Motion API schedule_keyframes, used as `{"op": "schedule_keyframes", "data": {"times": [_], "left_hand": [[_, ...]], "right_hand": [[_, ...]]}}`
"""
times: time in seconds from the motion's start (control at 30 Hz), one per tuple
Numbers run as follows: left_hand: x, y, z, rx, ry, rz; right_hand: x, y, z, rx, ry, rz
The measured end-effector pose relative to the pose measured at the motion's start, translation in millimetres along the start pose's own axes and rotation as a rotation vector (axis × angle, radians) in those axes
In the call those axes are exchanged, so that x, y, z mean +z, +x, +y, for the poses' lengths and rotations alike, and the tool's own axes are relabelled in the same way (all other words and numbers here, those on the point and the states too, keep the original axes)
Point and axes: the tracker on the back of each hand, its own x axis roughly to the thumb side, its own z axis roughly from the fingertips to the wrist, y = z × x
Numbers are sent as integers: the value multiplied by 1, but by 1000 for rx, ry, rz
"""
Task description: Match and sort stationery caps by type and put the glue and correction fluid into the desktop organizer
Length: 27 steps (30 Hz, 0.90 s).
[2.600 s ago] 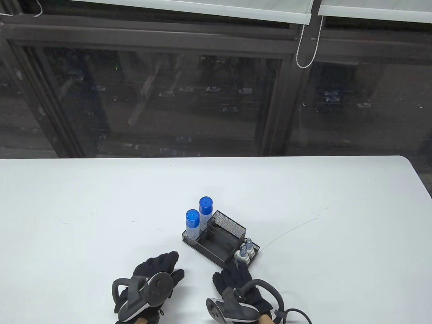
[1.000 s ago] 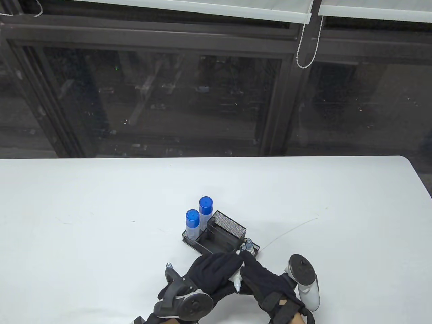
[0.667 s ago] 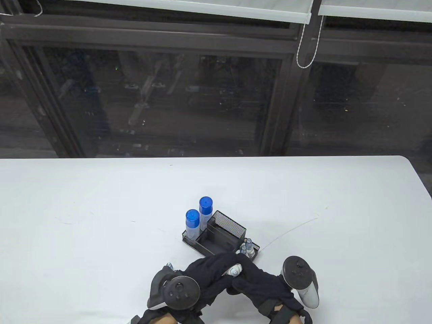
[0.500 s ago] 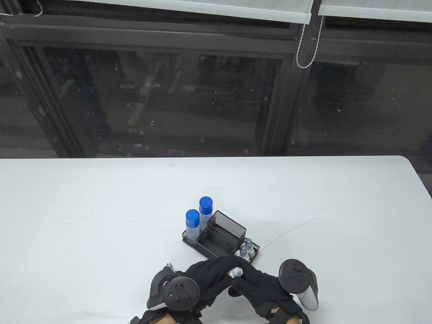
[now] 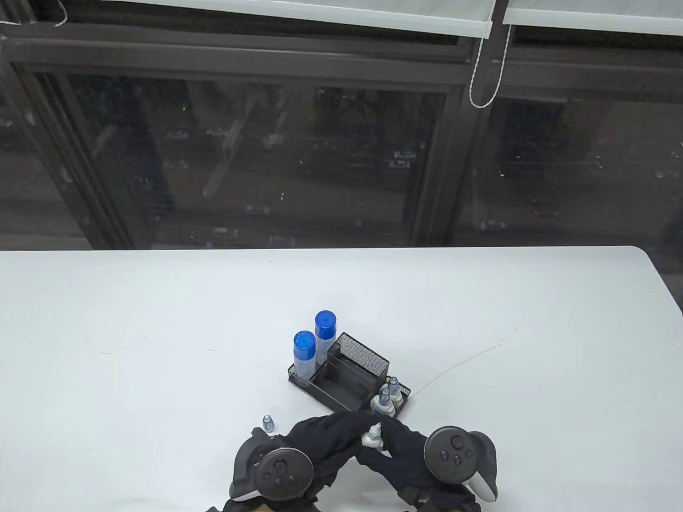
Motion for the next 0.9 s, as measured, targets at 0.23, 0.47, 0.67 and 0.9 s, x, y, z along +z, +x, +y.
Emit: {"op": "schedule_keyframes", "data": {"times": [0.23, 0.47, 0.67, 0.9], "left_hand": [[1, -1, 20, -62, 33, 25], [10, -47, 65, -186, 61, 279], [21, -101, 68, -311, -109, 525], [34, -119, 7, -458, -353, 547]], "right_hand": [[1, -3, -7, -236, -17, -44], [2, -11, -22, -266, -58, -16], [4, -17, -34, -216, -130, 65], [2, -26, -34, -185, -119, 106]]}}
